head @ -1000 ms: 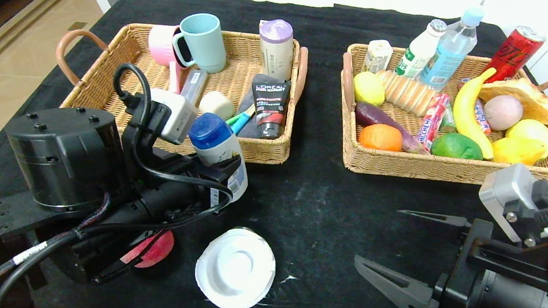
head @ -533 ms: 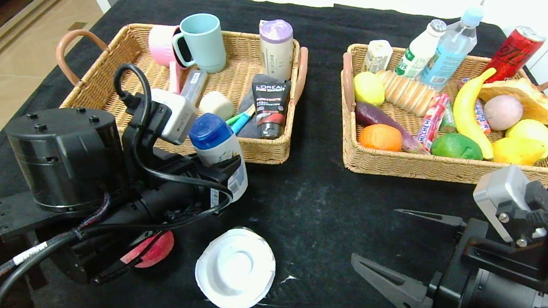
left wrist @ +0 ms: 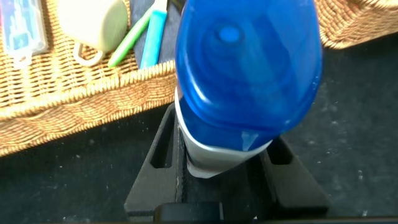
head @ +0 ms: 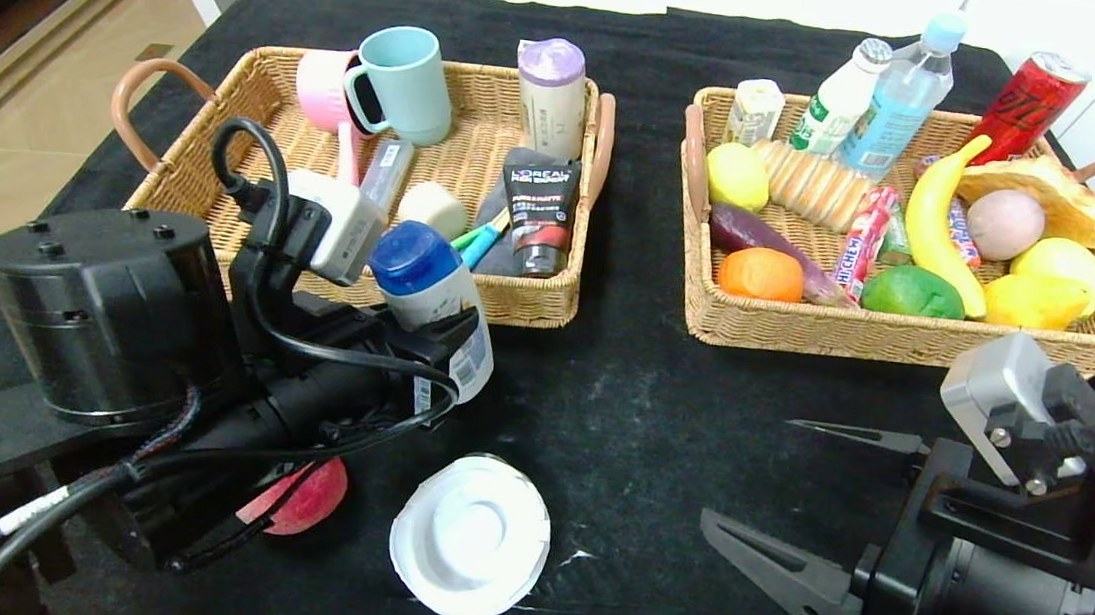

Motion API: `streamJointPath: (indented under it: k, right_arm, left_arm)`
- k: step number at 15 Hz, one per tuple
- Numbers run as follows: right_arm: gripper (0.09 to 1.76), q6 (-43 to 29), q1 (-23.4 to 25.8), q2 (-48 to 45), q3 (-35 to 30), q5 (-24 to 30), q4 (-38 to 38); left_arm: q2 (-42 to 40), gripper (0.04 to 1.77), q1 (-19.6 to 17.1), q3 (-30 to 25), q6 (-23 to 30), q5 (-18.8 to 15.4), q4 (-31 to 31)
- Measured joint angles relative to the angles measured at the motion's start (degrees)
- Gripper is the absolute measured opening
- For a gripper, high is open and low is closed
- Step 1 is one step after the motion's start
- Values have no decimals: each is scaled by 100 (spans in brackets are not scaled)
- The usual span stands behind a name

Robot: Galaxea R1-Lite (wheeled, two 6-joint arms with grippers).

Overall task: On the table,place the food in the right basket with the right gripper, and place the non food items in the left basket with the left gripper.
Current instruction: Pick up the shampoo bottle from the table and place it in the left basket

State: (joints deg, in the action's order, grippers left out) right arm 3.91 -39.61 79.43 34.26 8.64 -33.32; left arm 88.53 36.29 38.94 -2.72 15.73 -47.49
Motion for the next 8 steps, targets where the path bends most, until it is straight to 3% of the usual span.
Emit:
streamJointPath:
  k: [8]
  right_arm:
    - [170,0,-9,2,2,-2,5]
  left_arm:
    - [-724,60,271,39,-2,4,-10]
